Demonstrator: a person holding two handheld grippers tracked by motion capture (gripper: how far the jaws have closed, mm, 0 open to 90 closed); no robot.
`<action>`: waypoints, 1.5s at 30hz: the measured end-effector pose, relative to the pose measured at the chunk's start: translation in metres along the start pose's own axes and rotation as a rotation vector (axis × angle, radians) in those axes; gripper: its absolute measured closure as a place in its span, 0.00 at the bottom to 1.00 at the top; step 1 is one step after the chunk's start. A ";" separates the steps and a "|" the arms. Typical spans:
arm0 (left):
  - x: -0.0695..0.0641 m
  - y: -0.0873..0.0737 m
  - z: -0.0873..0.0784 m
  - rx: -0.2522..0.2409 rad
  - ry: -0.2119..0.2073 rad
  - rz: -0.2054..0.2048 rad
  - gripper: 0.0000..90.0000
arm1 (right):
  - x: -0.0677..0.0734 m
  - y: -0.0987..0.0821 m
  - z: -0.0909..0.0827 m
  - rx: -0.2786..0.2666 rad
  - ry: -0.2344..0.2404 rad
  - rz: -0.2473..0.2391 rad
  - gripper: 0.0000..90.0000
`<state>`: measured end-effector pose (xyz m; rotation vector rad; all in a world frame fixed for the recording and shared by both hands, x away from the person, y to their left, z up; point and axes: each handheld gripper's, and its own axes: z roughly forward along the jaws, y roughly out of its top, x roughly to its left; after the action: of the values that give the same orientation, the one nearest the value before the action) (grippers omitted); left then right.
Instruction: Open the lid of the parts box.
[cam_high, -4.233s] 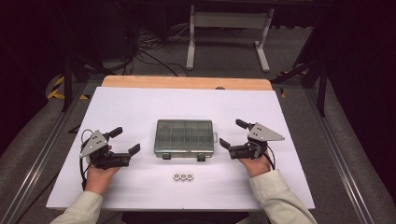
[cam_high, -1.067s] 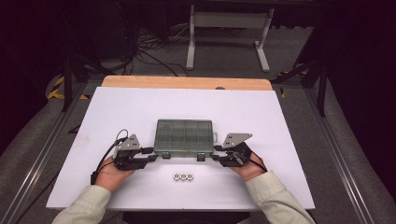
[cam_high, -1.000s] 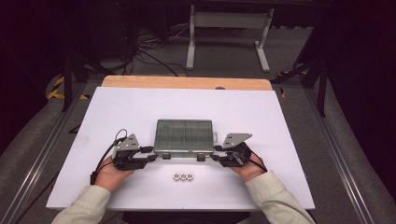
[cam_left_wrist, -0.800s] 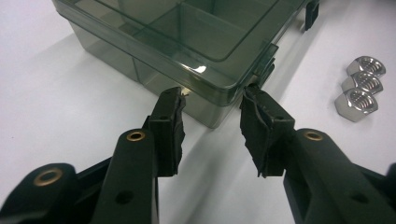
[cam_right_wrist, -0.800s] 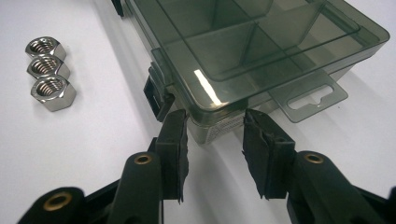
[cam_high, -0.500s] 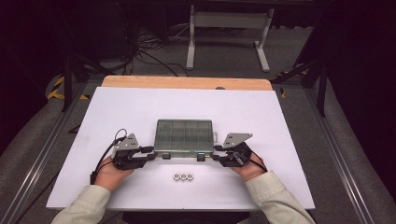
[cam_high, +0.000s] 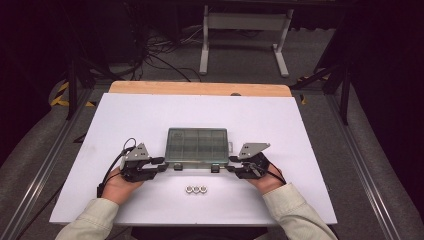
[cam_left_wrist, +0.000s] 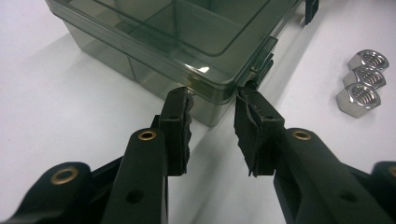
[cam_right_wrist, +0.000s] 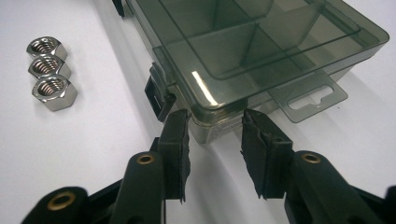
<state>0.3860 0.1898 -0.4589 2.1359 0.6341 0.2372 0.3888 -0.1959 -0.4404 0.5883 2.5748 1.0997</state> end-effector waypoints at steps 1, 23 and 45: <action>0.000 0.000 0.000 -0.002 0.001 0.000 0.74 | 0.000 0.000 0.000 -0.003 -0.002 -0.003 0.71; -0.002 0.008 -0.011 -0.113 -0.001 -0.025 0.81 | 0.002 0.008 -0.011 -0.094 -0.033 0.009 0.74; -0.004 0.010 -0.008 -0.138 -0.007 -0.024 0.80 | -0.003 0.021 -0.006 -0.158 -0.193 -0.046 0.31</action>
<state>0.3834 0.1884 -0.4461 1.9951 0.6211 0.2523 0.3940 -0.1879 -0.4203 0.5648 2.3021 1.1575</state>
